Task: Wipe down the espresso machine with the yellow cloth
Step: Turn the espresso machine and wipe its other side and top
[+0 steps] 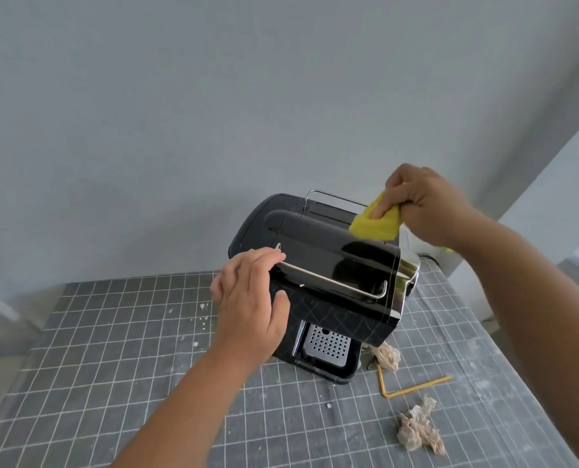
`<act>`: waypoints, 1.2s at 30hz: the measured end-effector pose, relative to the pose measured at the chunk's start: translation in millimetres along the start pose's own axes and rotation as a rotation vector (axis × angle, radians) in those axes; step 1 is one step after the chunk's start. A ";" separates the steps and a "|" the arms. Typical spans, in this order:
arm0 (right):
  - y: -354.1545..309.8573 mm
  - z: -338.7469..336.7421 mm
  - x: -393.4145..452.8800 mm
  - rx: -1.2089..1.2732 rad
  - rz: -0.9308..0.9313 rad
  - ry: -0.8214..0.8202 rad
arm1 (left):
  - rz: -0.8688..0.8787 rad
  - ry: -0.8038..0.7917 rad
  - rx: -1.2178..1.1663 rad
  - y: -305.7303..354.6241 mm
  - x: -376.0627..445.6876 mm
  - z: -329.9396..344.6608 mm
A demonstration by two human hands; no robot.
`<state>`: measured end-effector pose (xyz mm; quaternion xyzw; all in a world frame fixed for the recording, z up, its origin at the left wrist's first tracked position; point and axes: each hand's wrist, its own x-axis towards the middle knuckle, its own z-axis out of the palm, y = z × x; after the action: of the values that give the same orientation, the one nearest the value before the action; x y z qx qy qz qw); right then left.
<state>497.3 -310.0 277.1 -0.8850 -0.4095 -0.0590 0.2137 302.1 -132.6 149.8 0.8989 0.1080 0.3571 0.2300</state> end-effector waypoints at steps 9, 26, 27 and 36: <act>-89.3 43.0 -99.7 -0.101 -0.104 0.062 | -0.078 -0.202 -0.193 -14.4 32.1 -11.1; -100.1 158.5 -142.8 -0.285 0.179 -0.136 | -0.083 -0.186 -0.275 -25.6 51.5 -7.1; -99.1 153.1 -153.1 -0.217 0.202 -0.063 | -0.062 -0.180 -0.270 -27.9 52.7 -6.1; -108.8 74.4 -108.0 -0.113 -0.061 0.270 | -0.181 -0.238 -0.662 -30.5 68.0 -7.8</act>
<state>339.5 -291.4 215.7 -0.8666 -0.3999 -0.2071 0.2147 344.8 -79.0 180.0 0.7979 0.0384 0.2436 0.5501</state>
